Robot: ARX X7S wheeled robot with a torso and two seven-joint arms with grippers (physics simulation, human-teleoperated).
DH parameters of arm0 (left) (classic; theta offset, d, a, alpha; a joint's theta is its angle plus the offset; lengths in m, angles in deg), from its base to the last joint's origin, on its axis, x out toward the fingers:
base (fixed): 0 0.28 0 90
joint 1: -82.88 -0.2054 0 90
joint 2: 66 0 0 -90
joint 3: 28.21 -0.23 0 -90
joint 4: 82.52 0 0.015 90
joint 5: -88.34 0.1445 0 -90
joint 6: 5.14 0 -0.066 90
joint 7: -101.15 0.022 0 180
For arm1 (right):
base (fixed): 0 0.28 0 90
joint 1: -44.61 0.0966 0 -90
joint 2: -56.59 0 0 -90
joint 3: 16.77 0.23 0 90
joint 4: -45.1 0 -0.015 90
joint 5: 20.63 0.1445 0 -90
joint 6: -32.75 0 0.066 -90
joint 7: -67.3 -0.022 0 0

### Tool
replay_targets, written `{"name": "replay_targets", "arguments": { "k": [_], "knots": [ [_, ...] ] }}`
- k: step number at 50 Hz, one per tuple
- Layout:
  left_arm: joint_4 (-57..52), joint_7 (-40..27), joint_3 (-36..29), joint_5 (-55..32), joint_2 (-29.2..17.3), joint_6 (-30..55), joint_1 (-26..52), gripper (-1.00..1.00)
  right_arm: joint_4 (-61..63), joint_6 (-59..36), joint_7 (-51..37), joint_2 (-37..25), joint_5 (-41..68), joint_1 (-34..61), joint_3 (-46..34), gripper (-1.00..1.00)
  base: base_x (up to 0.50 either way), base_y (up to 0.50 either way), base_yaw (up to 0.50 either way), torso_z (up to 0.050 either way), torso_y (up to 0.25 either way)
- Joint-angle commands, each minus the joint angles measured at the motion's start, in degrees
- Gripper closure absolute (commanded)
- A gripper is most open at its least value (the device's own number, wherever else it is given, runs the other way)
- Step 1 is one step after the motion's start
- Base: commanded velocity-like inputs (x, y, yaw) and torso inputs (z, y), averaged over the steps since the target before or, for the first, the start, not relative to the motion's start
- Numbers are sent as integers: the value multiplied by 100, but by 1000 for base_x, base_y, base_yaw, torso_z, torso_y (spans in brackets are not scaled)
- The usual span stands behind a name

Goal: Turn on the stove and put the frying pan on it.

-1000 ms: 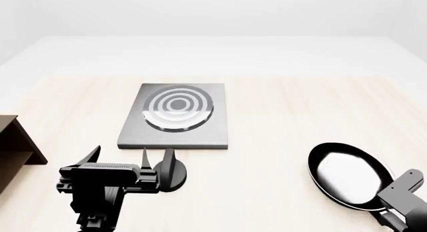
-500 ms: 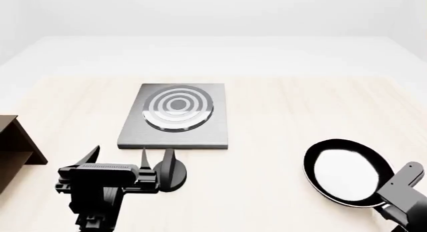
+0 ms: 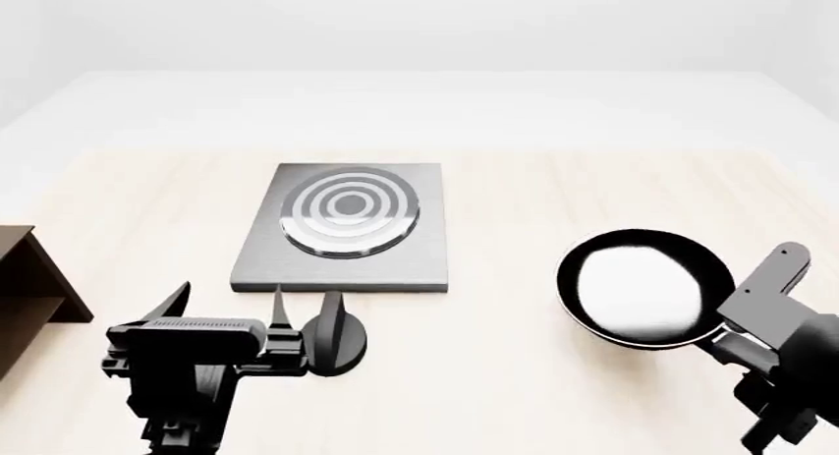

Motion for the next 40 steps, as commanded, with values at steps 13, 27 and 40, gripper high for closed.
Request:
{"name": "replay_targets", "arguments": {
  "k": [13, 27, 40],
  "knots": [
    [64, -46, 23, -58, -18, -64, -2, -100, -91, -3, 306, 650, -820, 1520, -162, 100, 0, 0, 0, 0, 2],
    [175, -26, 51, -110, -23, -206, -29, -100, -614, 447, 281, 1472, -913, 1883, -158, 100, 0, 0, 0, 0, 1],
    [185, -55, 71, -137, -47, -234, -44, -100, -1246, 861, 461, 2184, -1018, 2266, -394, 100, 0, 0, 0, 0, 2]
  ]
}}
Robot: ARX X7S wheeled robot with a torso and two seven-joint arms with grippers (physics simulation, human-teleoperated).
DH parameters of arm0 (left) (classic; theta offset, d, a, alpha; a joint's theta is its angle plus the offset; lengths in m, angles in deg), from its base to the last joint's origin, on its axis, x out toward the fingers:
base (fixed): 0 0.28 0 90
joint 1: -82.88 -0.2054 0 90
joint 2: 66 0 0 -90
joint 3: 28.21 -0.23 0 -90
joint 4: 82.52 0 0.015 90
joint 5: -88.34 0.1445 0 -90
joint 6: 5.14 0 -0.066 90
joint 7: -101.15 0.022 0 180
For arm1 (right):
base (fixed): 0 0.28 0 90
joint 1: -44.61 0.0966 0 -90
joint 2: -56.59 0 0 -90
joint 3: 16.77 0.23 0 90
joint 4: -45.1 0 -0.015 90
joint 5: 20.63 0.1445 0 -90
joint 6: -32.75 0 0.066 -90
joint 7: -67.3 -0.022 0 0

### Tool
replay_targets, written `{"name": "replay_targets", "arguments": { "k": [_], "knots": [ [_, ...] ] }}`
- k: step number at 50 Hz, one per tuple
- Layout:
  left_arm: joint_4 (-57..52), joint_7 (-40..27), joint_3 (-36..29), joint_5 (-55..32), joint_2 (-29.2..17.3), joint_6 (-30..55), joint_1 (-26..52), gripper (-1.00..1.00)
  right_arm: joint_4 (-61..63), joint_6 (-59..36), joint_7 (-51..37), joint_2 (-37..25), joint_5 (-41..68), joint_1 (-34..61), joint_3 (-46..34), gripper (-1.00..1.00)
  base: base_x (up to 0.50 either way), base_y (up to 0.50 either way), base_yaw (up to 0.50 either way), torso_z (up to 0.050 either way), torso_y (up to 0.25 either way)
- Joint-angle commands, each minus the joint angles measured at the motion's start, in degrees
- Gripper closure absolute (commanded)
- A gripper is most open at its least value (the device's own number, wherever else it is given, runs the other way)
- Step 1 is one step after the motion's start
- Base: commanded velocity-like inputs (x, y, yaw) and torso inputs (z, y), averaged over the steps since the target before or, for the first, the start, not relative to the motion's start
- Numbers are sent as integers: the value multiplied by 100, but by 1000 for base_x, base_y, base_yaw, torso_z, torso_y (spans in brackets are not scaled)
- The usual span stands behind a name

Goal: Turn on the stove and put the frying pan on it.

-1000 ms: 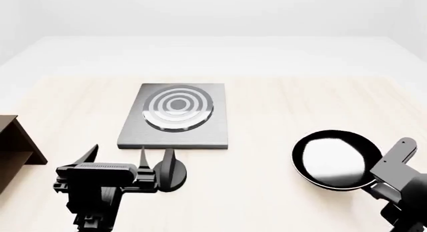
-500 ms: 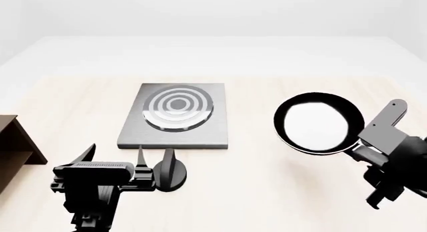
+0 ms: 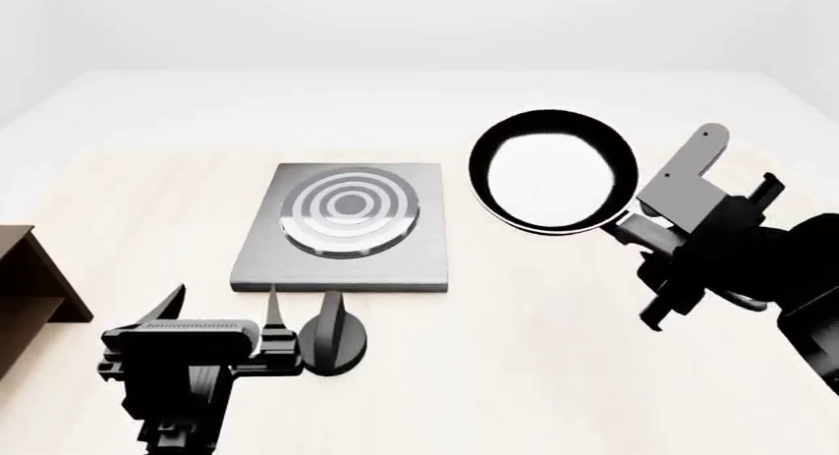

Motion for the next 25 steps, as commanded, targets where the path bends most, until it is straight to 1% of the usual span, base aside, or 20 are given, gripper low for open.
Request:
{"name": "replay_targets", "arguments": {
  "k": [1, 13, 25],
  "knots": [
    [35, -18, 18, -21, -17, -52, -12, -100, -503, 448, 57, 584, -434, 531, -43, 100, 0, 0, 0, 0, 0],
    [46, -21, 4, -27, -38, -116, -32, -100, -1059, 875, 33, 1199, -541, 762, -128, 100, 0, 0, 0, 0, 2],
    [110, -45, -22, 5, -50, -180, -29, -100, -1458, 1109, -43, 1656, -643, 991, -170, 100, 0, 0, 0, 0, 2]
  ]
}}
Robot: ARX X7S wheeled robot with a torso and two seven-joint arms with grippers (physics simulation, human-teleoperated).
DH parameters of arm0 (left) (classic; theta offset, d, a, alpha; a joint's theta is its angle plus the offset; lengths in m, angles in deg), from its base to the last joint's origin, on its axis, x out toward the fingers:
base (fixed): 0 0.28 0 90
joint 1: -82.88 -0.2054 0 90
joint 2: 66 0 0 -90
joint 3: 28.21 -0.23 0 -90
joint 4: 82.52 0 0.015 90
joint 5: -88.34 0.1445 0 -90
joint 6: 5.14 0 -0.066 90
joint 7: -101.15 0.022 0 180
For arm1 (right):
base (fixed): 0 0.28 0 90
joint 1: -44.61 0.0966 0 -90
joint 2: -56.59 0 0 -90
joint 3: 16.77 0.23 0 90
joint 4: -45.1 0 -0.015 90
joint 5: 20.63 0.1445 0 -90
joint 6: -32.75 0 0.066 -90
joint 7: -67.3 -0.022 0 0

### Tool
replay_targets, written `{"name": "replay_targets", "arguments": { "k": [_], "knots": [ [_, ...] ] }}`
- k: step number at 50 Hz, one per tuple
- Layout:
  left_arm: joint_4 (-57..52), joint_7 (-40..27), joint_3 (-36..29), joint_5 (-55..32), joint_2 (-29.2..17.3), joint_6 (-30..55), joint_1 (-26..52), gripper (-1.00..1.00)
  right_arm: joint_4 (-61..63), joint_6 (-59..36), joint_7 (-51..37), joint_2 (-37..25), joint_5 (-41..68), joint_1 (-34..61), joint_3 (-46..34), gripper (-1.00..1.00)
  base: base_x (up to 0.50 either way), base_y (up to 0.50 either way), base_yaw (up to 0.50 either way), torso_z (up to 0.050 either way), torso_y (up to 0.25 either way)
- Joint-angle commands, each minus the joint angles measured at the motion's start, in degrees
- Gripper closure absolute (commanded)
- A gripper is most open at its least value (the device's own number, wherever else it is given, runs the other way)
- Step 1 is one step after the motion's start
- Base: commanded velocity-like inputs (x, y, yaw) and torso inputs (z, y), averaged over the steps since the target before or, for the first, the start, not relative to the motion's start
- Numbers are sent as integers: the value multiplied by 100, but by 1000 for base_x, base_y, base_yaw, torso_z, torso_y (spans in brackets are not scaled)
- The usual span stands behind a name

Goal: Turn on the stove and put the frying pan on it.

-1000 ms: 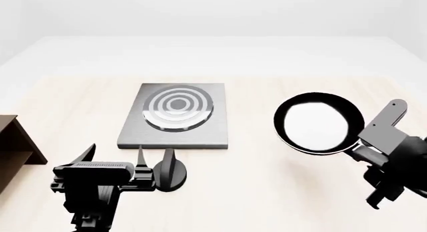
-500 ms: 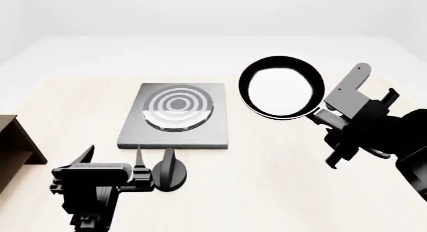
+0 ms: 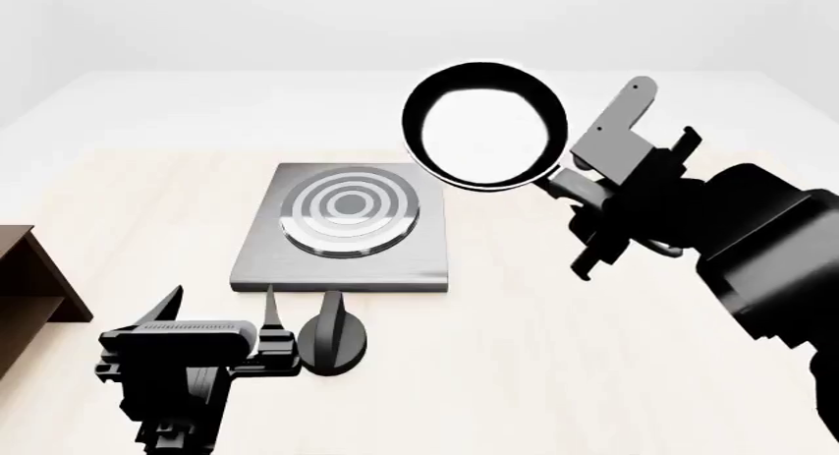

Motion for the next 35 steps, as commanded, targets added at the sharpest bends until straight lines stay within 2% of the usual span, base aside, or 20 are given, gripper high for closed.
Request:
{"name": "replay_targets", "arguments": {
  "k": [1, 35],
  "knots": [
    [33, -16, -24, 28, -22, -66, -10, -100, -436, 417, -137, 520, -435, 393, 25, 100, 0, 0, 0, 0, 0],
    [147, -19, -154, 190, -100, -373, -60, -100, -2524, 1356, -1076, 2553, -697, 773, 188, 100, 0, 0, 0, 0, 2]
  ]
}}
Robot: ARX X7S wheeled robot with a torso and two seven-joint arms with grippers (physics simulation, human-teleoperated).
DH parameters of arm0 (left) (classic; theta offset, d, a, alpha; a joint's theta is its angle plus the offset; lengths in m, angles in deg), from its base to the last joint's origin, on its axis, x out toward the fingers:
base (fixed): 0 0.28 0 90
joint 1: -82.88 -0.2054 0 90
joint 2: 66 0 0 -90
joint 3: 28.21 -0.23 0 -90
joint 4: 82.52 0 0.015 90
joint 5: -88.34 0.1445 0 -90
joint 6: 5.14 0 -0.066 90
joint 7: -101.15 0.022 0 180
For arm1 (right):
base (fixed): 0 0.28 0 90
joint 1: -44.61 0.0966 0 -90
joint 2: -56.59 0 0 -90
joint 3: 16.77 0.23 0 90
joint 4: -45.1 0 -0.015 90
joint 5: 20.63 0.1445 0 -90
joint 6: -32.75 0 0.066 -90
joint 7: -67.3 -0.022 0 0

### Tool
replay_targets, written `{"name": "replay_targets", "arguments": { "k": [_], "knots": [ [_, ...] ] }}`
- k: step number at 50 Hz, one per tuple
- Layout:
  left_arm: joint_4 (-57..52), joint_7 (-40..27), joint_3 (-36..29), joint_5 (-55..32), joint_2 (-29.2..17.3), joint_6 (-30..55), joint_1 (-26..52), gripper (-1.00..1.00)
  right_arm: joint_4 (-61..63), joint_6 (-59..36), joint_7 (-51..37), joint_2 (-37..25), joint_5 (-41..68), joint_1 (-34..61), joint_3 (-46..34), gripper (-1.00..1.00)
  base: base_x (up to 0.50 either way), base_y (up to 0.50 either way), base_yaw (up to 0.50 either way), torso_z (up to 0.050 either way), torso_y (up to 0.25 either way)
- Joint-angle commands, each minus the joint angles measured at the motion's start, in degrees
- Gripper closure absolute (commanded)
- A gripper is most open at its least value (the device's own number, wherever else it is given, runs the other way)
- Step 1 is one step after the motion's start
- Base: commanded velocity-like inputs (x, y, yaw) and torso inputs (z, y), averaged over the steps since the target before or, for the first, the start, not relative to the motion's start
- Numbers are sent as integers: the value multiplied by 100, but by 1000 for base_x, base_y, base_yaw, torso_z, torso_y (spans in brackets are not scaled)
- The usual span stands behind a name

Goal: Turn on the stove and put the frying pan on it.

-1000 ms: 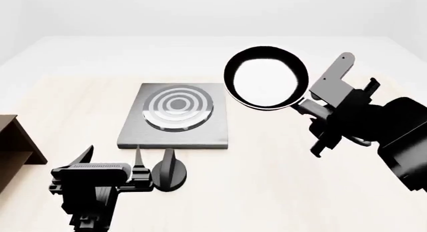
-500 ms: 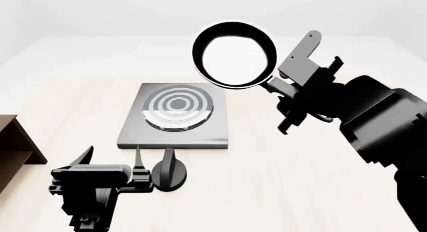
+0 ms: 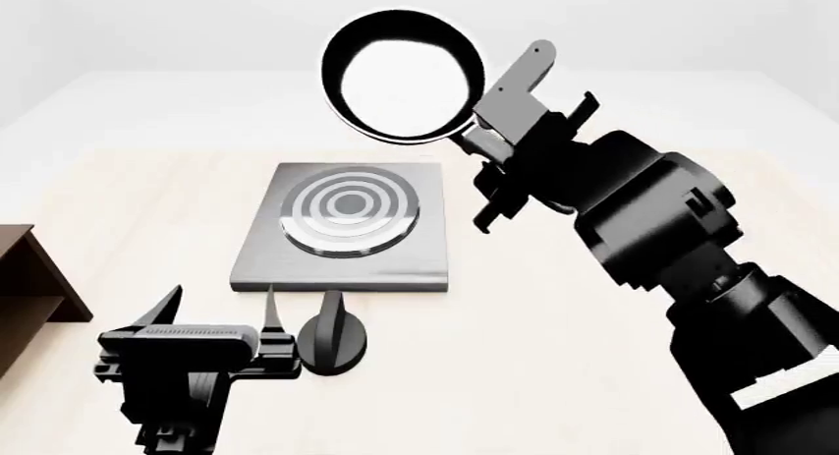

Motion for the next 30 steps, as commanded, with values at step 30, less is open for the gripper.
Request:
{"name": "replay_targets", "arguments": {
  "k": [30],
  "knots": [
    [280, 532, 87, -475, -16, -870, -185, -100, -2684, 1339, -1053, 1899, -75, 871, -263, 100, 0, 0, 0, 1, 1]
  ]
}}
